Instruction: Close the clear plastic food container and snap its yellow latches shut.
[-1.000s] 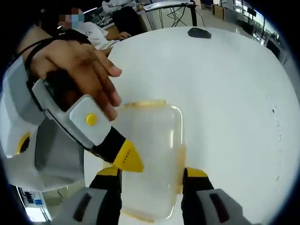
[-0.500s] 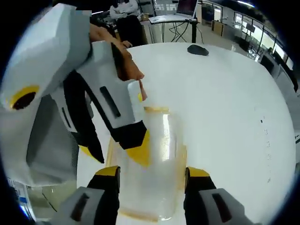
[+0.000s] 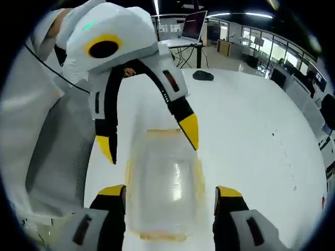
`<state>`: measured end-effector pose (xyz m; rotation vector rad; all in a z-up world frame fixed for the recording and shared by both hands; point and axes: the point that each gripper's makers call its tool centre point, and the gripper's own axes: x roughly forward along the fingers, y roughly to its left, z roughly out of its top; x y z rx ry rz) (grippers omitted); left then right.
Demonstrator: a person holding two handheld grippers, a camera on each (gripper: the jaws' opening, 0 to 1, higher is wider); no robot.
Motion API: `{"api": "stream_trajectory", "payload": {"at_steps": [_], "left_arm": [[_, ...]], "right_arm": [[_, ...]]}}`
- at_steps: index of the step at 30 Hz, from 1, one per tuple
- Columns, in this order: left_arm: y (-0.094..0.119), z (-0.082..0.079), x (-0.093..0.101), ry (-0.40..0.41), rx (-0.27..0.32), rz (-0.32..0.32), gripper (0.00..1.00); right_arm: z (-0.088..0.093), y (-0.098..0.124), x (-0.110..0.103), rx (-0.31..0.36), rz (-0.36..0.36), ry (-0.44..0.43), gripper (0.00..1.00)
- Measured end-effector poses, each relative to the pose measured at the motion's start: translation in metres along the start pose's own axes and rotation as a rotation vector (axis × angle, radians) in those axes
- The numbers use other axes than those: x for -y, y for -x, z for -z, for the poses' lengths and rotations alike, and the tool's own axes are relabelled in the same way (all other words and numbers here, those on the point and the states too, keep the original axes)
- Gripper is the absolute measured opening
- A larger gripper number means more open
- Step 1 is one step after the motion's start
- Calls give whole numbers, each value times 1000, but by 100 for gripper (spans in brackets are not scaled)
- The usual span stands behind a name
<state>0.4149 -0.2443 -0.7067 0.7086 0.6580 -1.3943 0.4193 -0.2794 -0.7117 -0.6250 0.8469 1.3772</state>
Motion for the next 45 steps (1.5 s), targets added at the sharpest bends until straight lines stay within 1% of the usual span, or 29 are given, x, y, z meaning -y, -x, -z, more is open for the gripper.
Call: {"api": "stream_trajectory", "payload": {"at_steps": [3,6,8,9,11,14,15,16,18,19,21,23,25,26,28,30,34,35,45], "left_arm": [[4,6,-2,7,-10,18,76],[5,11,-2,-6,-15,27,78],[5,17,-2,-14,-31,32,80],[4,20,-2,-11,-40,39,83],[4,25,-3,-6,-50,46,86],[1,29,-2,17,-55,62,94],[0,31,-1,15,-62,65,96],[-1,35,0,6,-79,69,97],[-3,37,0,-4,-87,70,93],[-5,38,-2,-24,-91,66,91],[-7,40,-4,-24,-98,60,87],[-10,41,-8,-18,-95,54,84],[-12,42,-9,-26,-95,52,80],[-13,44,-9,-26,-102,54,80],[-15,49,-8,-23,-118,65,80],[-16,55,-8,-30,-139,64,78],[-17,53,-8,-25,-121,59,75],[-18,53,-7,-29,-120,58,75],[-18,53,-8,-27,-119,43,74]], "right_arm": [[12,2,-3,-1,9,-6,73],[21,3,-7,-11,9,-26,77],[25,3,-7,2,24,-45,85],[27,2,-6,7,37,-56,91],[29,2,-6,15,57,-58,99],[36,-1,-7,-7,76,-31,99],[37,-3,-8,-10,78,-23,99],[39,-4,-8,-13,79,-25,99],[40,-6,-9,-11,75,-29,99],[42,-9,-11,-8,69,-31,96],[42,-12,-10,-2,80,-24,93],[46,-15,-10,-12,80,-34,91],[49,-16,-9,-30,89,-20,87],[49,-16,-9,-30,86,-19,85],[48,-17,-8,-19,89,-29,85],[48,-18,-6,-20,91,-38,83],[51,-21,-3,-36,102,-20,79],[51,-21,-3,-30,100,-31,79],[50,-21,-2,-14,93,-31,78]]}}
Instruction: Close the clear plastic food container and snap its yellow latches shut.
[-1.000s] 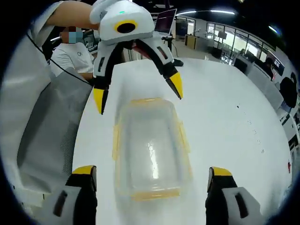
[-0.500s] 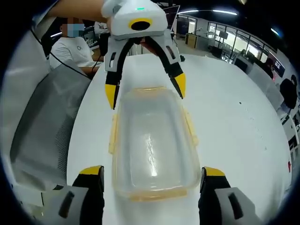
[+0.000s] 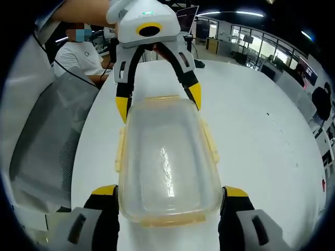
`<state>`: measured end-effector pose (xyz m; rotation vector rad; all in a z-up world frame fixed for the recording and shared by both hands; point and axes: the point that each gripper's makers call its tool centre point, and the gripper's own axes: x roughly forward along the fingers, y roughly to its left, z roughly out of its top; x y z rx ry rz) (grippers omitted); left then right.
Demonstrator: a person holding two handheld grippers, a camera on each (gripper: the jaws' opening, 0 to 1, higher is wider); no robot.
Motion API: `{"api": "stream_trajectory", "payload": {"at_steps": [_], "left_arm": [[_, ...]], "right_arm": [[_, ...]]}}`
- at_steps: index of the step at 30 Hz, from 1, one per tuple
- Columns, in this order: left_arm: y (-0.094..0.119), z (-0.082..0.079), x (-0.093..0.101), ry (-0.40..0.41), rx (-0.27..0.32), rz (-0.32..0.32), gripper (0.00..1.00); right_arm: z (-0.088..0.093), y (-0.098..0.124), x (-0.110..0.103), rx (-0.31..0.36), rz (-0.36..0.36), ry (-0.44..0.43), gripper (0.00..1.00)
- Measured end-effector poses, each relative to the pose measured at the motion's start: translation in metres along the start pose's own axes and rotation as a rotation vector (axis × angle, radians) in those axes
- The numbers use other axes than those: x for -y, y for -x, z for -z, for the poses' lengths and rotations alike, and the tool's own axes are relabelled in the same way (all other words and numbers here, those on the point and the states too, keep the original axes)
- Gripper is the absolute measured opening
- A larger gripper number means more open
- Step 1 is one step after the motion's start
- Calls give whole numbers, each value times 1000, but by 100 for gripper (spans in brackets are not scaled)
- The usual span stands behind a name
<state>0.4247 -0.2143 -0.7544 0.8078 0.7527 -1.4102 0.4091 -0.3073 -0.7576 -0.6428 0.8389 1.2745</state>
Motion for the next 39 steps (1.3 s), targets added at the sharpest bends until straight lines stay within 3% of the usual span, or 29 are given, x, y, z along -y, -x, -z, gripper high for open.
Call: {"api": "stream_trajectory", "payload": {"at_steps": [9,17,24,39], "left_arm": [[9,4,2,4,-10,-1,73],[26,14,-1,18,-18,-24,73],[44,31,-5,34,-19,-57,73],[76,86,-7,69,-29,-73,73]], "right_arm": [[-7,-2,-3,6,-10,-2,77],[-28,-6,-1,7,-15,23,77],[-54,-13,1,1,-16,61,77],[-101,-50,-6,-13,-42,91,78]]}}
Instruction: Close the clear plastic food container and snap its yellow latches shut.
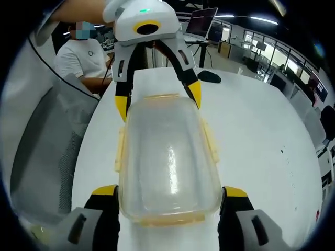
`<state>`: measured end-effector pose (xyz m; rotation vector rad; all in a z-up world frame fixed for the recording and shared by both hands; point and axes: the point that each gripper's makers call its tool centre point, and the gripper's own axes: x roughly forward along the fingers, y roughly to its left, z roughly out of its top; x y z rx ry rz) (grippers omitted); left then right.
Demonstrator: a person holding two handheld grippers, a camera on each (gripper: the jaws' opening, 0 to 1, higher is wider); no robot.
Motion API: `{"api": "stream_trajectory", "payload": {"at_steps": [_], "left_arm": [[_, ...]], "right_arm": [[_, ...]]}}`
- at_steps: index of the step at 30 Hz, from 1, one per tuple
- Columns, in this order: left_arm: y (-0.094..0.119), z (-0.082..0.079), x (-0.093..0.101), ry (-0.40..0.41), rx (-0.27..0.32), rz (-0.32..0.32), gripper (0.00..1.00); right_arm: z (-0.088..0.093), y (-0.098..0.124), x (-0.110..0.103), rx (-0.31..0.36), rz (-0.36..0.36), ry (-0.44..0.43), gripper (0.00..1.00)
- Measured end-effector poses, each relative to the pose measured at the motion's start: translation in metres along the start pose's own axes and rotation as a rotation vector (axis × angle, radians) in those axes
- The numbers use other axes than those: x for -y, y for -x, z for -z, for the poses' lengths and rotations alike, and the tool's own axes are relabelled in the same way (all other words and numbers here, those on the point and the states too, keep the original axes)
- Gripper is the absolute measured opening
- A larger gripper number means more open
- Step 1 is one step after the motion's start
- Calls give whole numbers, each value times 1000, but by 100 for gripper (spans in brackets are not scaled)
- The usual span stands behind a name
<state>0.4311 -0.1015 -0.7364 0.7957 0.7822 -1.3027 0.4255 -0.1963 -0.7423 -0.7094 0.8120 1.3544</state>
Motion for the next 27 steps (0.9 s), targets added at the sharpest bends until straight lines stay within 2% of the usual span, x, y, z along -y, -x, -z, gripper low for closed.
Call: {"api": "stream_trajectory", "payload": {"at_steps": [6,12,16,17,27], "left_arm": [[8,25,-6,10,-6,-3,73],[9,46,-11,18,-14,-2,73],[8,53,-15,21,-17,1,73],[9,50,-16,27,1,5,73],[9,52,-43,19,10,9,73]], "right_arm": [[-20,-18,2,-3,-6,8,78],[-32,-33,4,-8,-13,14,77],[-35,-39,8,-14,-15,15,77],[-33,-41,10,-30,-18,12,77],[-39,-43,35,-5,-23,4,78]]}}
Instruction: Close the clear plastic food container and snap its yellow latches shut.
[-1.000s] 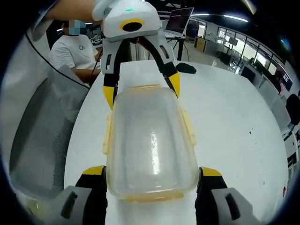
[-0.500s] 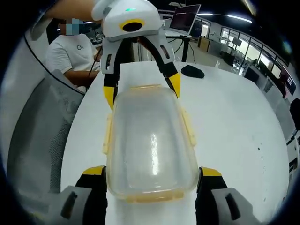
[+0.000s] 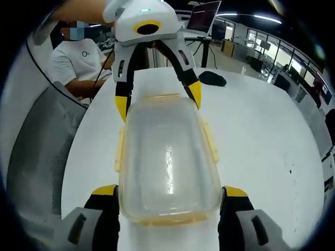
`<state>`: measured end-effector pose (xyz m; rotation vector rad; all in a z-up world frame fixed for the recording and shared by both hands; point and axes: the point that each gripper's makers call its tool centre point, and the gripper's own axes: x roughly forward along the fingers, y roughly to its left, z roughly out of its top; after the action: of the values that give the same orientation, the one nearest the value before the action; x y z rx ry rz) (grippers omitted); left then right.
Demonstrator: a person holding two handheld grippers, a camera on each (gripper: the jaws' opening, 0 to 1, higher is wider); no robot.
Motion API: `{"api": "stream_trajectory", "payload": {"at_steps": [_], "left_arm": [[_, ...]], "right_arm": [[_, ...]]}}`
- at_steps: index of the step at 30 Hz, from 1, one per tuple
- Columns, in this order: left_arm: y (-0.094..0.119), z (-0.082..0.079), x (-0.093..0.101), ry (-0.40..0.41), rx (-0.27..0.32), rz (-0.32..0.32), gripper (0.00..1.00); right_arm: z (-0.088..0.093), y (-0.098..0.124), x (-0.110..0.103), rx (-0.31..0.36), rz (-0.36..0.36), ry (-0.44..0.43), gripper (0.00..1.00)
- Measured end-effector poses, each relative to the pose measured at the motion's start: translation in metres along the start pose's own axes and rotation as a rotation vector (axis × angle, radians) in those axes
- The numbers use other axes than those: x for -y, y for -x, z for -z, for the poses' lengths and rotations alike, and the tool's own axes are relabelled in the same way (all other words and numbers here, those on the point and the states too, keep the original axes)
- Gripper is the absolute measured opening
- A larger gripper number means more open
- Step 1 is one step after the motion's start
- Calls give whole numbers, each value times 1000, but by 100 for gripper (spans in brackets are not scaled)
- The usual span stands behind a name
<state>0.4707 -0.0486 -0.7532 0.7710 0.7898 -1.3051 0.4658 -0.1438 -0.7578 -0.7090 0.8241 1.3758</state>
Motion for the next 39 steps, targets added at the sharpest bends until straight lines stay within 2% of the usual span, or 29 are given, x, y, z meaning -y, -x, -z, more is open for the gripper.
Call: {"api": "stream_trajectory", "payload": {"at_steps": [7,12,18,25,32,34,36,37,38,39], "left_arm": [[-2,1,-23,-7,-17,3,73],[-3,0,-42,-4,-1,10,73],[-5,-2,-54,-5,-2,9,73],[-5,-2,-53,-4,25,19,74],[-5,-2,-54,-13,13,15,74],[-4,-3,-53,-18,14,11,75],[-3,-5,-56,-31,22,-11,81],[-4,-8,-55,0,44,-9,89],[-4,-11,-52,35,66,1,98],[-5,-14,-47,67,86,17,99]], "right_arm": [[-5,-2,24,17,4,-2,78],[-7,-2,40,22,6,-7,78],[-7,-1,53,18,4,-4,78],[-8,-1,51,31,1,-8,79],[-8,-1,51,26,5,-9,80],[-11,0,50,32,7,-15,83],[-19,-1,50,60,24,-32,99],[-19,1,53,50,42,-26,99],[-24,1,50,71,24,-21,99],[-28,3,47,80,9,-29,99]]}}
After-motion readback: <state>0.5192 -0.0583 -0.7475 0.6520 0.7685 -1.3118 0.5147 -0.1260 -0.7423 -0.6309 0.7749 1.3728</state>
